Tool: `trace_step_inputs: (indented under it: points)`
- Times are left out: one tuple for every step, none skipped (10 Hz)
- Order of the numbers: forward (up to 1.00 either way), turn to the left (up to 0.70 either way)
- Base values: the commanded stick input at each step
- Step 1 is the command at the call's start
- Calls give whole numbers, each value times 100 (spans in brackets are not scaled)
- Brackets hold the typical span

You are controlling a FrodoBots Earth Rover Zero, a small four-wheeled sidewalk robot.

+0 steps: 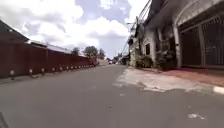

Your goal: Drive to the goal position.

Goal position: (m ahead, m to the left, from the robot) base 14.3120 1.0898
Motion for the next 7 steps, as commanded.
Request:
trace_step_inputs:
  points:
    - [100,0]
    - [100,0]
    - [100,0]
    - [100,0]
    - [100,0]
    - [100,0]
    - [100,0]
